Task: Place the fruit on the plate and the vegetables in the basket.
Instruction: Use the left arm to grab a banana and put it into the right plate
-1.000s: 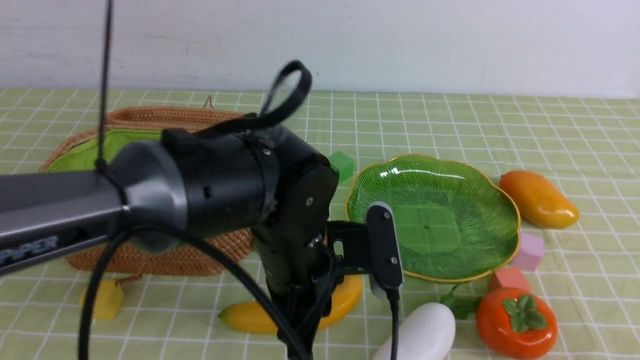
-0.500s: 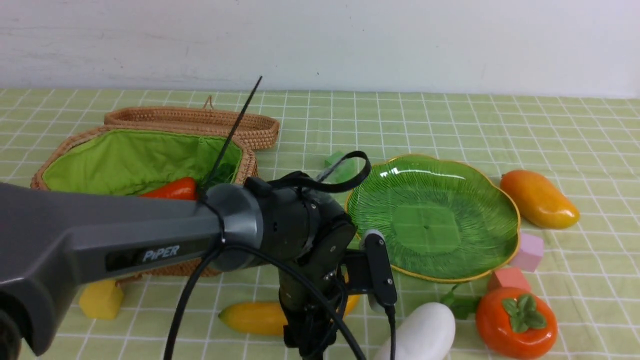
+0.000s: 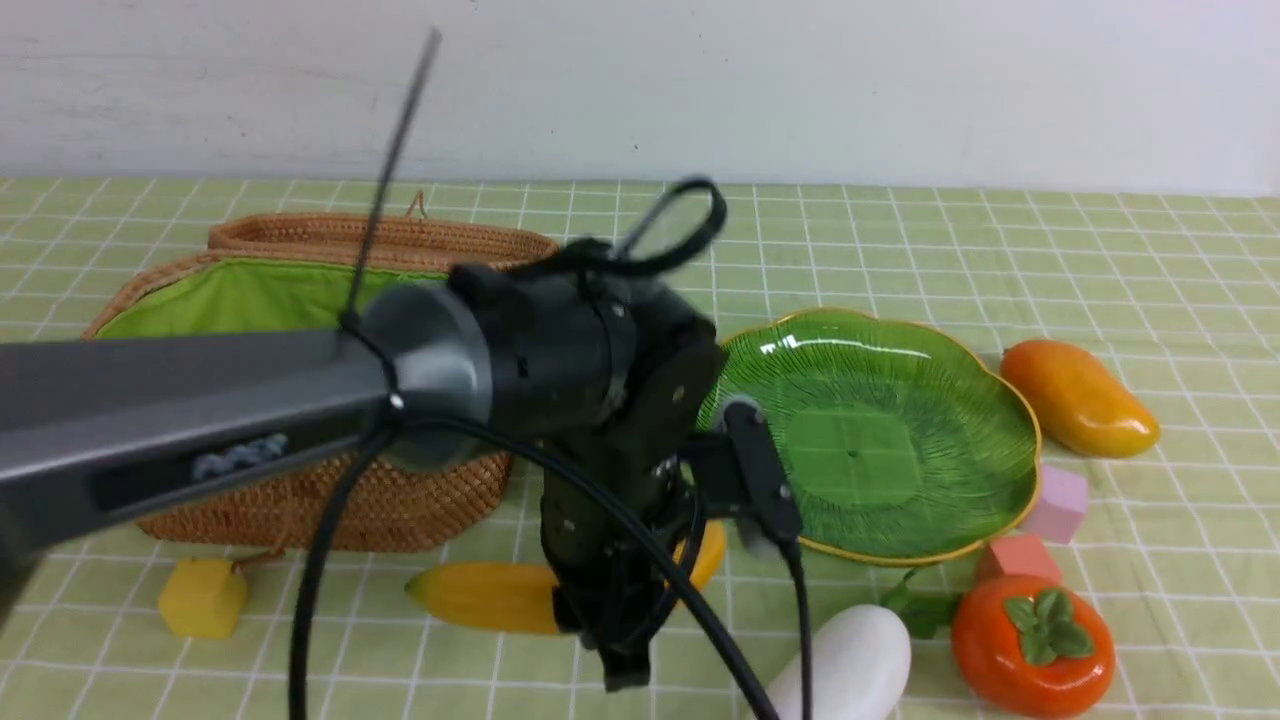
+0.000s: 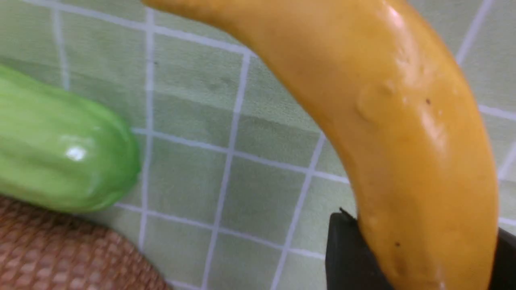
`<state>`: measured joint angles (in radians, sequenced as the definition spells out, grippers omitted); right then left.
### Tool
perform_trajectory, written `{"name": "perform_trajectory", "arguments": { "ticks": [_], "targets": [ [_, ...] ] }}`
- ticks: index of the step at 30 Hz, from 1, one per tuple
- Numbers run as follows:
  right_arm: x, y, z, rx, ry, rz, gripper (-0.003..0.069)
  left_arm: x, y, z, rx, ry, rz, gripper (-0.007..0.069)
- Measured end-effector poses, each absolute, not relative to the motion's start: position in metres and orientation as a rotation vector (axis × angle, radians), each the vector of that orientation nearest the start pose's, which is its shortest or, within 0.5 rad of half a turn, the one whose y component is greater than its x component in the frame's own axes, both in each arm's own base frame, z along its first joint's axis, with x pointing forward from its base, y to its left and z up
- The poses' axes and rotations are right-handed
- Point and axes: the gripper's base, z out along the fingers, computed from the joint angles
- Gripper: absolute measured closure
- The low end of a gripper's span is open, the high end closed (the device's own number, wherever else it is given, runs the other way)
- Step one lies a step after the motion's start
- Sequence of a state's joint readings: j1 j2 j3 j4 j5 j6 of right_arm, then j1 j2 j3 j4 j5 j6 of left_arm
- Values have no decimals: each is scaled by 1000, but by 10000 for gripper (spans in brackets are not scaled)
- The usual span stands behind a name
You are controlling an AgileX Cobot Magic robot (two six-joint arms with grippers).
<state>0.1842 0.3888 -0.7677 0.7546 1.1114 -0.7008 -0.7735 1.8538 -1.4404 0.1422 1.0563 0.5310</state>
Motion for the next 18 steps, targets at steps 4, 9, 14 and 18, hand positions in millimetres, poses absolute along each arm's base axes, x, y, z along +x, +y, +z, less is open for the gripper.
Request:
{"name": "perform_trajectory", "arguments": {
  "ticks": [4,9,14,18],
  "targets": [
    [22,60,365,-830,1805,595,571,276,-264,294,1718,2210,52,315],
    [28,55,367,-706,1828,572,571,294,-285,327,1583,2066,-17,315],
    [37,43,365,-493,1916,487,571,338,-334,315,1459,1931,-105,315],
    [42,33,361,-343,1977,401,571,363,-360,279,1436,1915,-130,315]
  ]
}}
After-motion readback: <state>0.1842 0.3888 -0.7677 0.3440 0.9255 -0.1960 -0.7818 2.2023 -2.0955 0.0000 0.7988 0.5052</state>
